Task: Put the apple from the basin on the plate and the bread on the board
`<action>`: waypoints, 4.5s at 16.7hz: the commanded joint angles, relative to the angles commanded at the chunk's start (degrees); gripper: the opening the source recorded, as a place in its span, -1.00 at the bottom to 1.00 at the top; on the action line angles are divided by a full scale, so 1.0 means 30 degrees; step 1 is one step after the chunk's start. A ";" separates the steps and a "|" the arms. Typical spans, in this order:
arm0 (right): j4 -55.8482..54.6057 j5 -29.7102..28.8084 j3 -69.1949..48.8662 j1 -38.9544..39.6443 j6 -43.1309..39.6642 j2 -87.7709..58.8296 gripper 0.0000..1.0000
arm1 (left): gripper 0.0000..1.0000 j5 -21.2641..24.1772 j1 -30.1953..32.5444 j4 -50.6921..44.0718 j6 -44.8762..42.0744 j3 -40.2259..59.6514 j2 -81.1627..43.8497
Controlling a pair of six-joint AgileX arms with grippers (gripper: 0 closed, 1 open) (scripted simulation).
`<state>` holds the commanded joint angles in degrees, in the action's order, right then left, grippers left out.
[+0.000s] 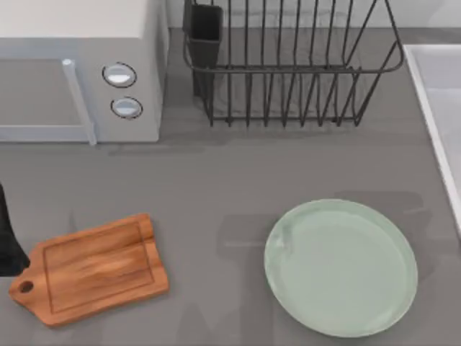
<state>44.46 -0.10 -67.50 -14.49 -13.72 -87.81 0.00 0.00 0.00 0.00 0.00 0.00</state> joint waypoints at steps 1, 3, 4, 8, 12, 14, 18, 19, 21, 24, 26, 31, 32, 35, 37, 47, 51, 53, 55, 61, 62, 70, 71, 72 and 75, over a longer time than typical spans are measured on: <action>0.0882 -0.0002 -0.1345 -0.0288 -0.0272 -0.1863 1.00 | 1.00 0.0000 0.0000 0.0000 0.0000 0.0000 0.0000; 0.2474 -0.0005 -0.3757 -0.0806 -0.0764 -0.5218 1.00 | 1.00 0.0000 0.0000 0.0000 0.0000 0.0000 0.0000; 0.3167 -0.0007 -0.4804 -0.1032 -0.0978 -0.6666 1.00 | 1.00 0.0000 0.0000 0.0000 0.0000 0.0000 0.0000; 0.5075 -0.0011 -0.7696 -0.1654 -0.1567 -1.0487 1.00 | 1.00 0.0000 0.0000 0.0000 0.0000 0.0000 0.0000; 0.5462 -0.0012 -0.8279 -0.1780 -0.1686 -1.1225 1.00 | 1.00 0.0000 0.0000 0.0000 0.0000 0.0000 0.0000; 0.5462 -0.0012 -0.8279 -0.1780 -0.1686 -1.1225 1.00 | 1.00 0.0000 0.0000 0.0000 0.0000 0.0000 0.0000; 0.4774 -0.0019 -0.7966 -0.1685 -0.1664 -1.1618 1.00 | 1.00 0.0000 0.0000 0.0000 0.0000 0.0000 0.0000; 0.4219 -0.0023 -0.7757 -0.1691 -0.1661 -1.1957 1.00 | 1.00 0.0000 0.0000 0.0000 0.0000 0.0000 0.0000; 0.2805 -0.0031 -0.7216 -0.1706 -0.1652 -1.2832 1.00 | 1.00 0.0000 0.0000 0.0000 0.0000 0.0000 0.0000; 0.0277 -0.0045 -0.6224 -0.1728 -0.1632 -1.4378 1.00 | 1.00 0.0000 0.0000 0.0000 0.0000 0.0000 0.0000; -0.1460 -0.0055 -0.5538 -0.1741 -0.1616 -1.5411 1.00 | 1.00 0.0000 0.0000 0.0000 0.0000 0.0000 0.0000; -0.3622 -0.0068 -0.4663 -0.1754 -0.1593 -1.6693 1.00 | 1.00 0.0000 0.0000 0.0000 0.0000 0.0000 0.0000; -0.3622 -0.0068 -0.4663 -0.1754 -0.1593 -1.6693 1.00 | 1.00 0.0000 0.0000 0.0000 0.0000 0.0000 0.0000; -0.3622 -0.0068 -0.4663 -0.1754 -0.1593 -1.6693 0.85 | 1.00 0.0000 0.0000 0.0000 0.0000 0.0000 0.0000; -0.3622 -0.0068 -0.4663 -0.1754 -0.1593 -1.6693 0.55 | 1.00 0.0000 0.0000 0.0000 0.0000 0.0000 0.0000; -0.3622 -0.0068 -0.4663 -0.1754 -0.1593 -1.6693 -0.96 | 1.00 0.0000 0.0000 0.0000 0.0000 0.0000 0.0000; -0.3622 -0.0068 -0.4663 -0.1754 -0.1593 -1.6693 -1.00 | 1.00 0.0000 0.0000 0.0000 0.0000 0.0000 0.0000; -0.3622 -0.0068 -0.4663 -0.1754 -0.1593 -1.6693 -1.00 | 1.00 0.0000 0.0000 0.0000 0.0000 0.0000 0.0000; -0.3622 -0.0068 -0.4663 -0.1754 -0.1593 -1.6693 -1.00 | 1.00 0.0000 0.0000 0.0000 0.0000 0.0000 0.0000; -0.0665 0.0229 -0.5889 -0.1744 -0.1451 -1.4123 -1.00 | 1.00 0.0000 0.0000 0.0000 0.0000 0.0000 0.0000; 0.0332 0.0234 -0.6214 -0.1746 -0.1459 -1.3643 -1.00 | 1.00 0.0000 0.0000 0.0000 0.0000 0.0000 0.0000; 0.3022 0.0259 -0.7282 -0.1731 -0.1442 -1.1908 -1.00 | 1.00 0.0000 0.0000 0.0000 0.0000 0.0000 0.0000; 0.3025 0.0258 -0.7305 -0.1711 -0.1422 -1.1883 -1.00 | 1.00 0.0000 0.0000 0.0000 0.0000 0.0000 0.0000; 0.3056 0.0250 -0.7452 -0.1548 -0.1250 -1.1697 -1.00 | 1.00 0.0000 0.0000 0.0000 0.0000 0.0000 0.0000; 0.3379 0.0229 -0.7708 -0.0199 0.0168 -1.0795 -1.00 | 1.00 0.0000 0.0000 0.0000 0.0000 0.0000 0.0000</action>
<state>54.60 0.59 -90.62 -15.09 -13.22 -120.19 0.00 0.00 0.00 0.00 0.00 0.00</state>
